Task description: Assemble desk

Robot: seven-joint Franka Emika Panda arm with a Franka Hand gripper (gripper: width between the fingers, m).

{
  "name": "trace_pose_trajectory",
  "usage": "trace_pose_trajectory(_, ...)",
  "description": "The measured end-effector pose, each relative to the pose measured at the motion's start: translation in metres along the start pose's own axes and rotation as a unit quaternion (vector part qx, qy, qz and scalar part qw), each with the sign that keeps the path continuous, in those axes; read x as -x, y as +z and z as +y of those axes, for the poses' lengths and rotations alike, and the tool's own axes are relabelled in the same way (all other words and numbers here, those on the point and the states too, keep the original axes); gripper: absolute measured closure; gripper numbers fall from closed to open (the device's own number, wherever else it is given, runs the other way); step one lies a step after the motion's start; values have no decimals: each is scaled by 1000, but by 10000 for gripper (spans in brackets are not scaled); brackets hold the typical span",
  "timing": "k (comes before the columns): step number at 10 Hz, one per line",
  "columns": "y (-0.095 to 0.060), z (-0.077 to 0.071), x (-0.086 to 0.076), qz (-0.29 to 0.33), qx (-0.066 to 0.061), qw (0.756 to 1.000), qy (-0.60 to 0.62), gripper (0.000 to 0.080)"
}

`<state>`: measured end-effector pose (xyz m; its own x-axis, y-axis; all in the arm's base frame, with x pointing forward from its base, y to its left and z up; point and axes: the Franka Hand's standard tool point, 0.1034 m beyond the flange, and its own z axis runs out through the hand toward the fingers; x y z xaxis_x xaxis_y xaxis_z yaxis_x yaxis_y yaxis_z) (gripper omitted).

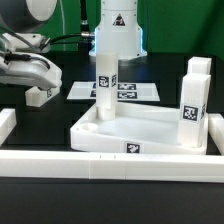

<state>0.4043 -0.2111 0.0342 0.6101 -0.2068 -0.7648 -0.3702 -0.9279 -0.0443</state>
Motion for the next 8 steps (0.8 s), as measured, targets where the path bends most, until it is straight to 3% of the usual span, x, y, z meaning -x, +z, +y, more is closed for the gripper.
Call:
trace_pose_trajectory(3,1,-10,-1,-3,3,1000,-8,150)
trace_pose_trajectory(5,4,-10,6,-61,-8,998,-4,150)
trace_pose_trajectory(8,2,-10,-8,-77,1,997,-4,150)
